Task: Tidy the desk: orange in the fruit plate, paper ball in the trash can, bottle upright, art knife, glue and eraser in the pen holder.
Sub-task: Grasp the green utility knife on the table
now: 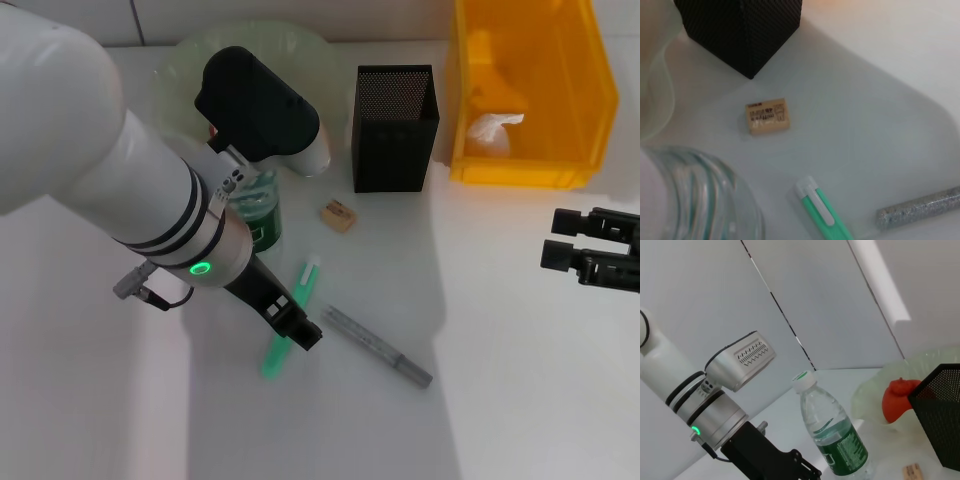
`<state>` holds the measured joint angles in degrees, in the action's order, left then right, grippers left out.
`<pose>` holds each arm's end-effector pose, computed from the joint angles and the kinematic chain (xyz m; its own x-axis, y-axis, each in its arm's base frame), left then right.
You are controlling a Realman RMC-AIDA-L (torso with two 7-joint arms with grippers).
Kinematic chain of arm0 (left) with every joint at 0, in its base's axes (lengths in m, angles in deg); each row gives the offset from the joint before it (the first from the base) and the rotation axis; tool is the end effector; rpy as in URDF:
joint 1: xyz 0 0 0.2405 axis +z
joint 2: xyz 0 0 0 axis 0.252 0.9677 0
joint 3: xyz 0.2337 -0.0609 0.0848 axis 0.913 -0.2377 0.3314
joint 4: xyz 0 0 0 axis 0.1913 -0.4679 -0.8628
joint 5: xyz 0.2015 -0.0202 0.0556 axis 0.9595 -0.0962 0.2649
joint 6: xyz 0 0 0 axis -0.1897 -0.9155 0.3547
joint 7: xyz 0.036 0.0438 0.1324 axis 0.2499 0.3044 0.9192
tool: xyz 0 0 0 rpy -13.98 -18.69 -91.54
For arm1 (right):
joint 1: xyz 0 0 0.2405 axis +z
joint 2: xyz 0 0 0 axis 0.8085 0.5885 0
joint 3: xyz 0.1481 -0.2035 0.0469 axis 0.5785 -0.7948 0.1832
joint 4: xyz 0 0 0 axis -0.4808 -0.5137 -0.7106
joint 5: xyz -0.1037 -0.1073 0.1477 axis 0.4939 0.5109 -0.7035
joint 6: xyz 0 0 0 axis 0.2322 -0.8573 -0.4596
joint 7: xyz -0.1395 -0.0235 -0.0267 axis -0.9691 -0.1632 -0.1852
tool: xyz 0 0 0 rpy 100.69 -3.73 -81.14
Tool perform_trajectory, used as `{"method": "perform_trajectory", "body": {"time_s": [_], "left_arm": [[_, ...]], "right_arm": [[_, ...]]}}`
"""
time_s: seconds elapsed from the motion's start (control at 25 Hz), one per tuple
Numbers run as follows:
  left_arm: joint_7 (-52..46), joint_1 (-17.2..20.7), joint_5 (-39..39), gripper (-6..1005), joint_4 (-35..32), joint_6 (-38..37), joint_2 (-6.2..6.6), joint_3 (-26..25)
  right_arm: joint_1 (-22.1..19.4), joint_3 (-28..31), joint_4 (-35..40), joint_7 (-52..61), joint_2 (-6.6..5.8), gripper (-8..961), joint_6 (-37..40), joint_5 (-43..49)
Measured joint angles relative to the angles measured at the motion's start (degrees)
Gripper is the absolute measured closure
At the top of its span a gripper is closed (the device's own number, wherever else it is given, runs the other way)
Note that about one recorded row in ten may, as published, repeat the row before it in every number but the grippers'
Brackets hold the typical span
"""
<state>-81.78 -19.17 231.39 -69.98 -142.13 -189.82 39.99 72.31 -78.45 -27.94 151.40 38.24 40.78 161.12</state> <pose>-0.1466 0.3159 -0.0790 0.7722 0.5602 -0.2999 0.4401 -0.8120 -0.3835 0.2995 0.2658 0.0580 0.6012 -0.5160 -0.6101 -0.6520 -0.7582 -0.0013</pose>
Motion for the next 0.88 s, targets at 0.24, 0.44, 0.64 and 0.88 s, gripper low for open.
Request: {"method": "perform_trajectory", "body": {"time_s": [0.24,0.44,0.64,0.88], "left_arm": [[0.0,-0.3,0.8,241,0.4,1.4,0.00,1.8],[0.0,-0.7,1.0,242,0.9,1.8,0.00,2.6],[0.0,-0.7,1.6,243,1.3,2.7,0.00,3.5],[-0.2,-1.0,1.6,244,2.2,4.3,0.00,4.8]], "right_arm": [[0.7,-0.1,-1.4,-0.4,-0.11,214,-0.4,0.0],[0.9,-0.2,-1.6,-0.5,-0.04,215,-1.1,0.0],[1.1,-0.3,-1.8,-0.6,0.02,214,-1.8,0.0],[1.3,-0.2,-2.8,-0.7,-0.01,215,-1.9,0.0]]}}
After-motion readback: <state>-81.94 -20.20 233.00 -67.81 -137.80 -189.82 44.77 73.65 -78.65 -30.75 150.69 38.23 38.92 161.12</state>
